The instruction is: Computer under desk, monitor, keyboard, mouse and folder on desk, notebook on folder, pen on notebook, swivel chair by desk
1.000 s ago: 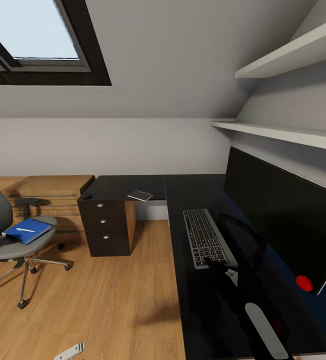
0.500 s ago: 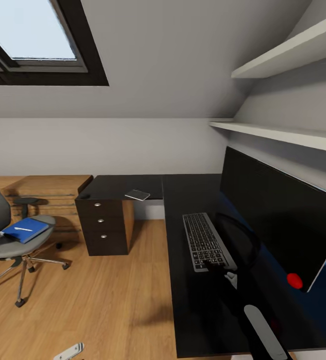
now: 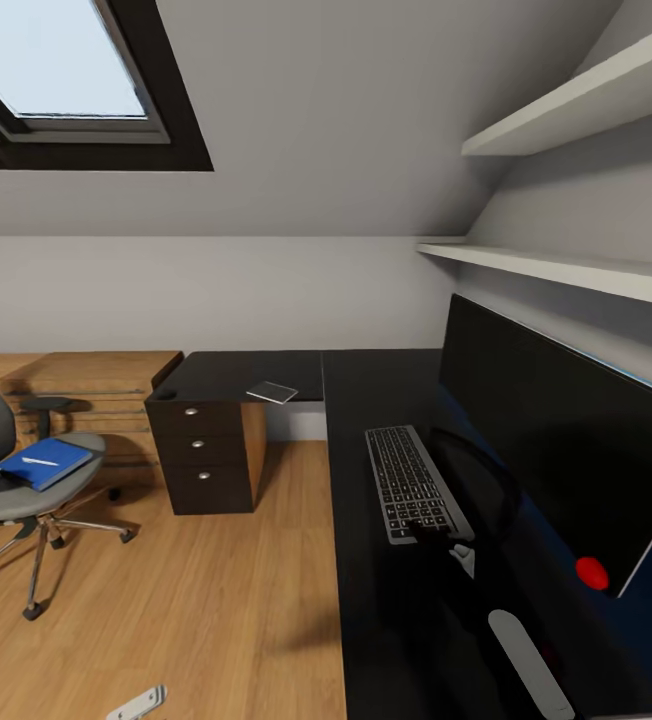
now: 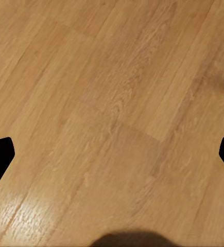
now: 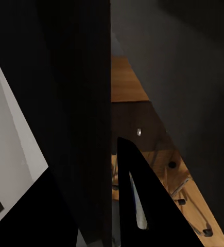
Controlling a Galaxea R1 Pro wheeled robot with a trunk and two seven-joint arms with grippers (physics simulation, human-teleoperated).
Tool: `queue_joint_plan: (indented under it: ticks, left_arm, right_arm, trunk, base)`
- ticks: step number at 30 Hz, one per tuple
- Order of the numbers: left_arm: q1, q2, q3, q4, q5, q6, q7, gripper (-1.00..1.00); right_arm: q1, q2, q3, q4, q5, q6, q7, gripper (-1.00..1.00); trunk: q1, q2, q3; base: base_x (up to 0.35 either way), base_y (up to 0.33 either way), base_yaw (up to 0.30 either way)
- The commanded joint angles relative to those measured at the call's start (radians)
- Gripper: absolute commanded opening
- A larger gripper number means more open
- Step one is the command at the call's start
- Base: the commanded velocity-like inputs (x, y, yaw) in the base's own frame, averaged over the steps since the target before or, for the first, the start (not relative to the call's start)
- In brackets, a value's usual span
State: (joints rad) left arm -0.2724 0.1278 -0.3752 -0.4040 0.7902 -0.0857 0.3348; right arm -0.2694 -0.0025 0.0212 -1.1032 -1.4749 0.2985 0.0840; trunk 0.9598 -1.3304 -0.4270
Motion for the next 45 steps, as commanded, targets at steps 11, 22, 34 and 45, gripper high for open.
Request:
queue_joint_plan:
  ticks: [11, 22, 34, 45]
  left_arm:
    - [-0.001, 0.001, -0.008, -0.001, 0.011, -0.004, 0.006, 1.0]
    - [-0.001, 0.001, -0.008, -0.001, 0.011, -0.005, 0.007, 1.0]
    - [-0.001, 0.001, -0.007, -0.001, 0.011, -0.005, 0.01, 1.0]
    - [-0.001, 0.0, -0.01, -0.001, 0.011, -0.005, 0.009, 1.0]
  right_arm:
    - [-0.001, 0.001, 0.002, 0.01, -0.007, 0.001, 0.002, -1.0]
    - [-0.001, 0.001, 0.003, 0.011, -0.006, -0.001, -0.004, -1.0]
    - [-0.001, 0.001, 0.002, 0.01, -0.008, 0.002, -0.041, 1.0]
    - [-0.001, 0.0, 0.0, 0.009, -0.008, 0.001, -0.041, 1.0]
  trunk:
    - [0.0, -0.001, -0.001]
    - [0.0, -0.001, -0.001]
    - [0.0, -0.001, -0.001]
    - [0.0, -0.001, -0.001]
  base:
    - [0.097, -0.001, 0.0]
    - [0.01, 0.0, 0.0]
    - [0.0, 0.0, 0.0]
    - [-0.004, -0.001, 0.0]
